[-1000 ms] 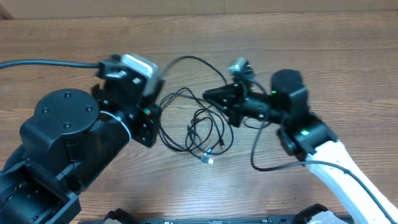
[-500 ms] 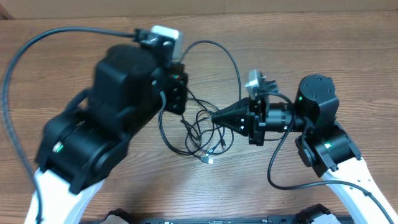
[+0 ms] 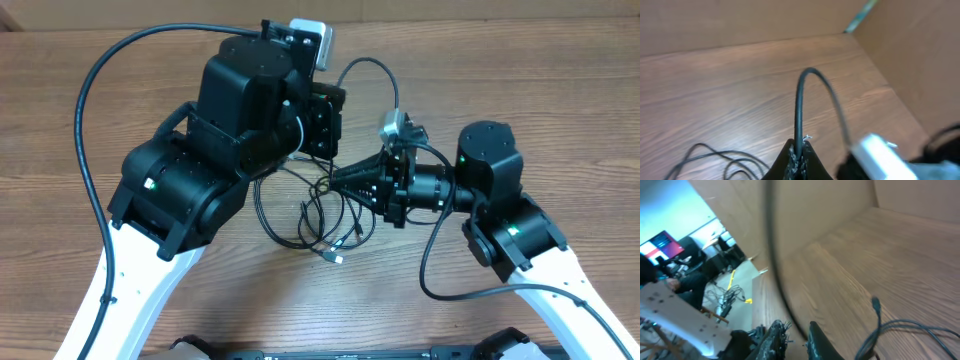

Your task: Untangle cables

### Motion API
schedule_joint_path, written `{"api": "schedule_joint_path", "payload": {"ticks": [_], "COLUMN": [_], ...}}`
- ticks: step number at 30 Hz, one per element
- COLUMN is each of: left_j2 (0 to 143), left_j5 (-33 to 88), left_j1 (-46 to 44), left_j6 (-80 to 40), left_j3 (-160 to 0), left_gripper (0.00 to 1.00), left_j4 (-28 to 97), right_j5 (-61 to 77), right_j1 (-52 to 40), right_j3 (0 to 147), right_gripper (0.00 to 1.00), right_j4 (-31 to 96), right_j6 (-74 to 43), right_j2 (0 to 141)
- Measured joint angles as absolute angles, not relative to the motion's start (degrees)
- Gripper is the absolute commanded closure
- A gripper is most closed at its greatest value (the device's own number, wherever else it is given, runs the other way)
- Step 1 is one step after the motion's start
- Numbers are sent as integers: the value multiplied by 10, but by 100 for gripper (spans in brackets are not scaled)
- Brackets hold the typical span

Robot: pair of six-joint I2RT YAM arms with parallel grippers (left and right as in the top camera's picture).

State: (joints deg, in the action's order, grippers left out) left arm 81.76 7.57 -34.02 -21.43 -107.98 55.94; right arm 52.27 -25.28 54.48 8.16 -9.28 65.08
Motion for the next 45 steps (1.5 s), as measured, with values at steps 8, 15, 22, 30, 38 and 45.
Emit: {"api": "schedule_joint_path", "payload": {"ticks": [8, 15, 22, 30, 38, 45], "left_j2": [819, 848, 853, 853, 855, 873], "left_j5": [107, 134, 122, 15, -22, -26], "left_j1": [-340, -340, -340, -340, -340, -340], "left_j6": [-250, -276, -287, -312, -321, -327], "left_j3": [-1080, -1080, -1080, -1080, -1080, -1080], "left_gripper": [96, 94, 0, 1, 0, 0], "left_j4": [558, 532, 581, 683, 708, 721], "right_j5": [505, 489, 386, 262, 138, -13], "right_j1": [-261, -264, -221, 16, 258, 360], "right_j3": [545, 545, 577, 763, 771, 772], "right_gripper": [78, 96, 96, 96, 96, 96], "right_j4": [71, 70, 74, 117, 132, 177], "right_j6": [-94, -93, -88, -75, -74, -40], "right_j2": [667, 668, 672, 672, 686, 776]}}
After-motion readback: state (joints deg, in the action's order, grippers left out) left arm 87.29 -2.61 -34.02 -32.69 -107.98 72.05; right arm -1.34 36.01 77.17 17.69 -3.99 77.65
